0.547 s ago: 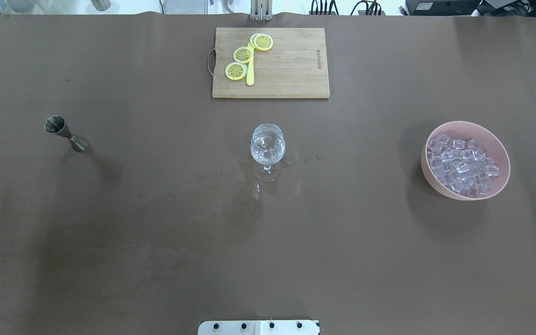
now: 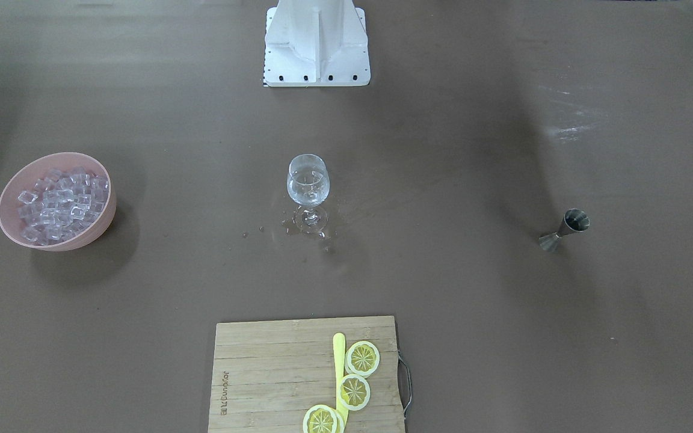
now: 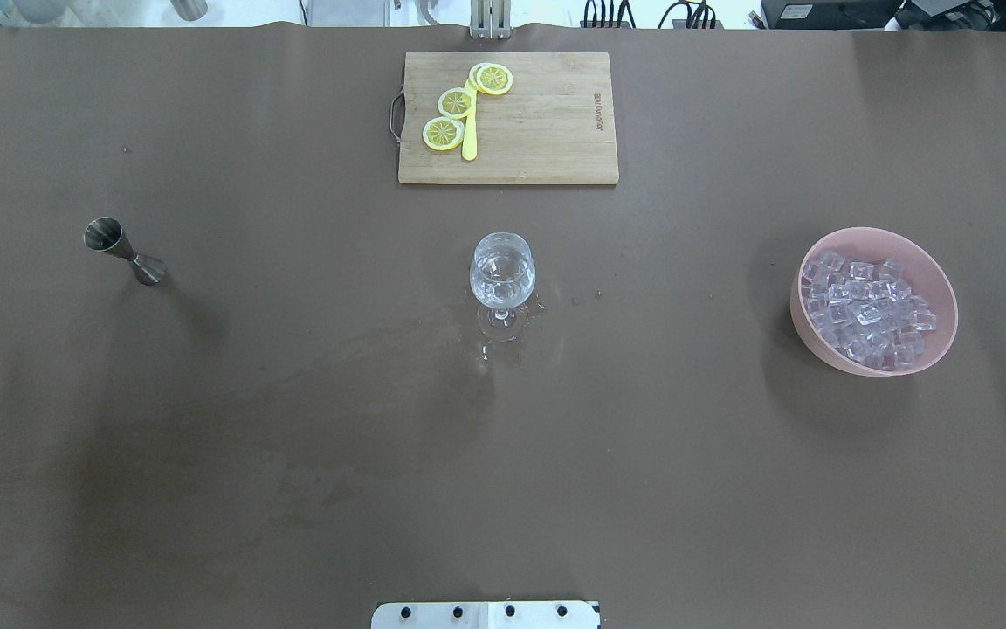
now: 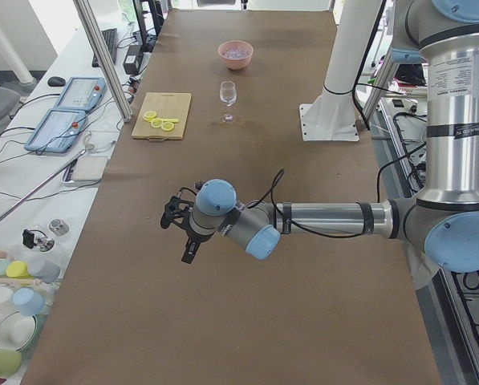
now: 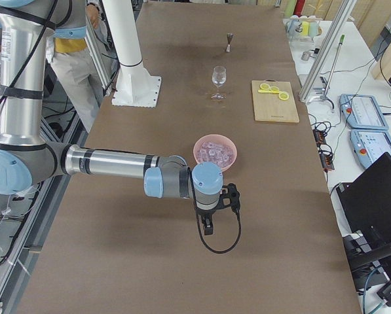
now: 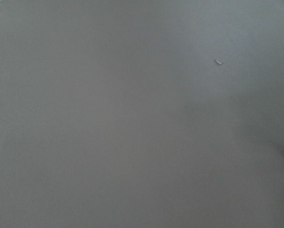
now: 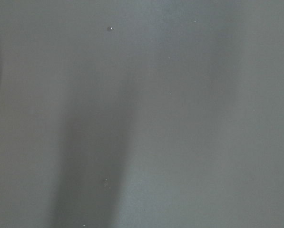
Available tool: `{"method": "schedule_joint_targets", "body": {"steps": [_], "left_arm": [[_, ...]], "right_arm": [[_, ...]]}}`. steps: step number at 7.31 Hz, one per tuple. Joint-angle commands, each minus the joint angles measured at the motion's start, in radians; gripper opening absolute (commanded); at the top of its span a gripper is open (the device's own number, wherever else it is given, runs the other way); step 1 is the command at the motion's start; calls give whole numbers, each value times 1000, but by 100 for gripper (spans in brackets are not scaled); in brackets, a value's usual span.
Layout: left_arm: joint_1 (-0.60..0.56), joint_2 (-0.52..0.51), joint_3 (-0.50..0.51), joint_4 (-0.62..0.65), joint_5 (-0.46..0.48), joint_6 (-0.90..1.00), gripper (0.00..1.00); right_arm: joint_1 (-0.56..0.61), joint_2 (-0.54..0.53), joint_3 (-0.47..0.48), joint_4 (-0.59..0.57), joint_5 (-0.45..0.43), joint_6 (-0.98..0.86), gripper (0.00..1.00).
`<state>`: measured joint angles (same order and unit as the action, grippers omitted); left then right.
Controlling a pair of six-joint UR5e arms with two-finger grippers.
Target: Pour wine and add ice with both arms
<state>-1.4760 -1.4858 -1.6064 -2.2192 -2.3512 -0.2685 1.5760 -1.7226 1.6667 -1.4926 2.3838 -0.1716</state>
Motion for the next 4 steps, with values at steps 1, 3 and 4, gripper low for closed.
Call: {"method": "schedule_joint_targets", "body": {"steps": [1,3,4], "left_arm": [[0,-1,0,0,0,2,98],[0,-1,0,-2,0,2,98],[0,-1,0,-2,0,2,98]], "right_arm": [[-1,1,-13,0,-1,3,100],[-1,3,-21,0,-2,3,100],[-2,3,-21,0,0,3,100]]}}
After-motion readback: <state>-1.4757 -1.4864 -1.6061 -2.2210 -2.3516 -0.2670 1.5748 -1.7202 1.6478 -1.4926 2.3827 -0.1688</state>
